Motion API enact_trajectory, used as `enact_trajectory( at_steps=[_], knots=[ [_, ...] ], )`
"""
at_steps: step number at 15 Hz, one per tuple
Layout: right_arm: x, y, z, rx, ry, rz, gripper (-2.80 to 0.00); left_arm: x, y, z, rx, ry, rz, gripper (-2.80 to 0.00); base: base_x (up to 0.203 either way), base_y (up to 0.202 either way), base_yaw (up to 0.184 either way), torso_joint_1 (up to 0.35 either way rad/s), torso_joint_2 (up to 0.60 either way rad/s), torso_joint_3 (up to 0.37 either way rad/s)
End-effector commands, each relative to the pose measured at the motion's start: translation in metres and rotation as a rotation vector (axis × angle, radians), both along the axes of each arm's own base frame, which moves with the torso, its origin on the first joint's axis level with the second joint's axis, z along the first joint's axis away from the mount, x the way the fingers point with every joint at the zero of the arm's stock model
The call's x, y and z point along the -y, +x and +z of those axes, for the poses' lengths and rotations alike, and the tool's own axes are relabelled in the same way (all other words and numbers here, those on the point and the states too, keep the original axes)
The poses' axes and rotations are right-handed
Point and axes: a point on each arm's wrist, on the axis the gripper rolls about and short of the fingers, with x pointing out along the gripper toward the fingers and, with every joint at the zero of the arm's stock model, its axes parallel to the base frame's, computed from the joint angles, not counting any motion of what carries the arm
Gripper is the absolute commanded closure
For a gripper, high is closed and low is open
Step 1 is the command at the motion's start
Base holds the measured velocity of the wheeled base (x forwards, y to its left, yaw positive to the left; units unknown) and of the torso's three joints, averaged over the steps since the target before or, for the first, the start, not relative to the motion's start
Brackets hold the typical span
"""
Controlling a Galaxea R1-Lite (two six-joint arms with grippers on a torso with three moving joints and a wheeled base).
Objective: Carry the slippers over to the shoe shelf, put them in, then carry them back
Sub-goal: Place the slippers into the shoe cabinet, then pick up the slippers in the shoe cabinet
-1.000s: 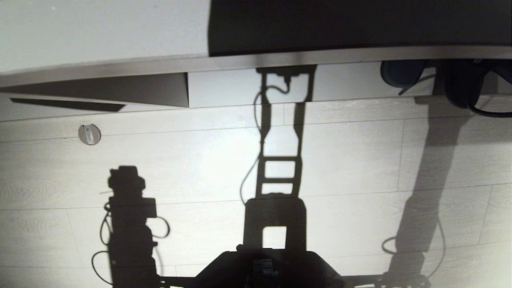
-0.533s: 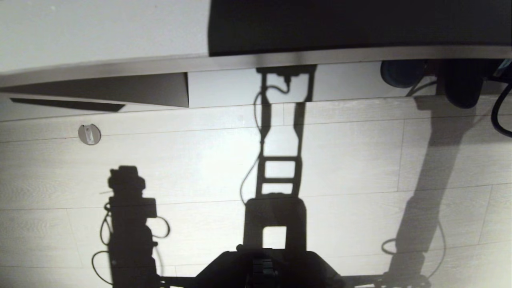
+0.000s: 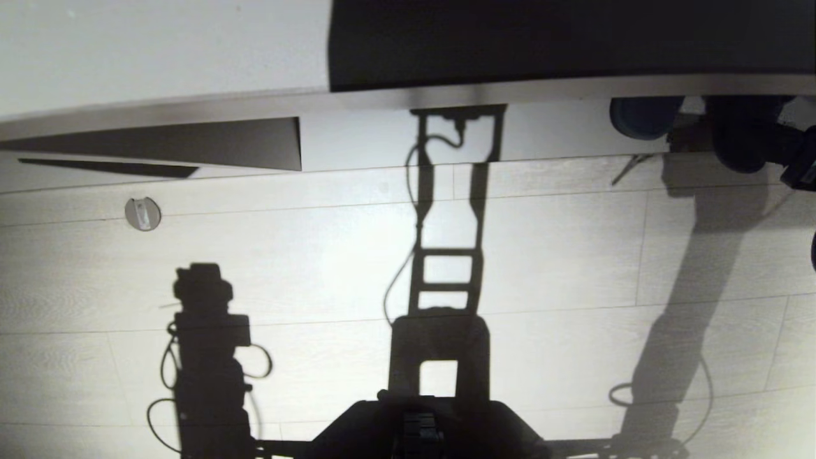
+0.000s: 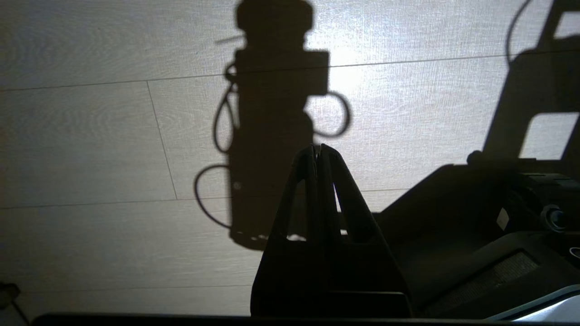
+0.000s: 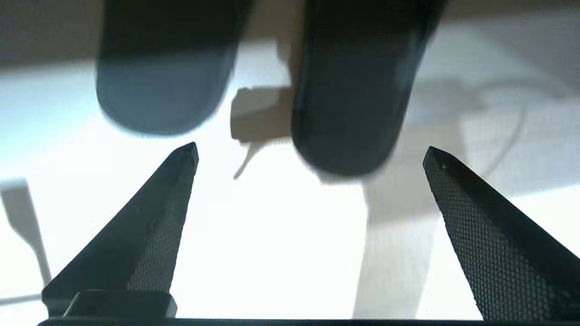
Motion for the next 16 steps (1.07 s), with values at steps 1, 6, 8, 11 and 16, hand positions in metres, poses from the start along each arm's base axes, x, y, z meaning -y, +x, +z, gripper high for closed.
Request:
enact_trajectory(
  at_steps=[1, 6, 8, 11, 16],
  knots=[
    [-0.001, -0.021, 0.002, 0.044, 0.000, 0.000, -2.80, 0.000, 0.000, 0.000, 0.001, 0.000, 0.001, 0.00, 0.000, 0.000, 0.000, 0.000, 0.00, 0.000],
    [-0.006, -0.077, -0.018, 0.044, -0.020, 0.032, -2.80, 0.000, 0.000, 0.000, 0.001, 0.000, 0.001, 0.00, 0.000, 0.000, 0.000, 0.000, 0.00, 0.000],
    [-0.007, -0.094, -0.038, 0.008, -0.035, 0.047, -2.80, 0.000, 0.000, 0.000, 0.001, 0.000, 0.001, 0.00, 0.000, 0.000, 0.000, 0.000, 0.00, 0.000],
    [-0.007, -0.115, -0.081, -0.071, -0.052, 0.060, -2.80, 0.000, 0.000, 0.000, 0.001, 0.000, 0.001, 0.00, 0.000, 0.000, 0.000, 0.000, 0.00, 0.000],
    [-0.006, -0.136, -0.101, -0.097, -0.056, 0.061, 0.00, 0.000, 0.000, 0.000, 0.000, 0.000, 0.001, 0.00, 0.000, 0.000, 0.000, 0.000, 0.00, 0.000]
  ],
)
